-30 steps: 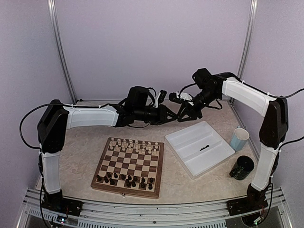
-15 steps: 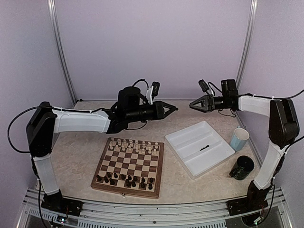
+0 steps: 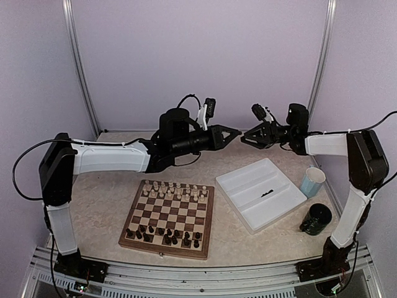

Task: Set up the chess pieces on the board
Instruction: Pass from the left arm to the right

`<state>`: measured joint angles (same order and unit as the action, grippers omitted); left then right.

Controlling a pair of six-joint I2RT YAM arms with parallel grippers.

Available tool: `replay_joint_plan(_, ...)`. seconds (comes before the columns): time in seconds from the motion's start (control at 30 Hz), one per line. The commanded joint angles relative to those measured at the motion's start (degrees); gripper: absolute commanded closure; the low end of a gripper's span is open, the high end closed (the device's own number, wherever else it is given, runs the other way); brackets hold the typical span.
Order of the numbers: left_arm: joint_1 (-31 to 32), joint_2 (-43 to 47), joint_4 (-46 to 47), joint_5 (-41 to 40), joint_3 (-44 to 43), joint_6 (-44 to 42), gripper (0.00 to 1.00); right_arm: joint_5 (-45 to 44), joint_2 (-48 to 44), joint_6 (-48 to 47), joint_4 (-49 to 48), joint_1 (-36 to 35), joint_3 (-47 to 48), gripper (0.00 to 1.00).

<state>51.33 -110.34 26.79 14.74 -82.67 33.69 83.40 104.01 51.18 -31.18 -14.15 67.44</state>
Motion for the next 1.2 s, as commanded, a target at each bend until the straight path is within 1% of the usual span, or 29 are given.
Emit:
replay_joint_plan(0.0, 0.6, -1.6, 0.3, -0.2, -1.7, -1.1, 0.89, 1.4, -1.3, 4.8, -6.3, -1.0, -0.4, 0.55)
replay_joint_plan(0.1, 0.9, -1.9, 0.2, -0.3, -1.8, -1.1, 0.89, 1.6, -1.4, 7.5, -9.8, -1.2, -0.7, 0.56)
replay_joint_plan(0.43, 1.1, -2.8, 0.3, -0.1, -2.2, -0.7, 0.89, 1.9, -2.0, 7.6, -10.4, -2.7, -0.6, 0.64)
replay_joint_plan(0.57, 1.3, -2.8, 0.3, -0.5, -2.0, -0.7, 0.89, 1.8, -2.1, 7.4, -10.4, -2.9, -0.6, 0.72)
replay_joint_plan(0.7, 1.4, -2.6, 0.5, -1.1, -1.5, -0.7, 0.89, 1.7, -2.2, 7.4, -10.4, -3.1, -0.6, 0.77)
replay_joint_plan(0.9, 1.5, -1.9, 1.6, -2.5, -0.5, -0.7, 0.89, 1.4, -2.4, 7.0, -10.0, -3.1, -0.7, 0.76)
replay_joint_plan(1.03, 1.5, -1.6, 1.8, -3.7, -0.2, -0.6, 0.89, 1.3, -2.4, 6.8, -9.9, -3.1, -0.9, 0.79)
replay_joint_plan(1.17, 1.5, -1.8, 1.7, -4.2, -0.3, -0.4, 0.89, 1.2, -2.3, 6.8, -9.8, -3.1, -0.9, 0.79)
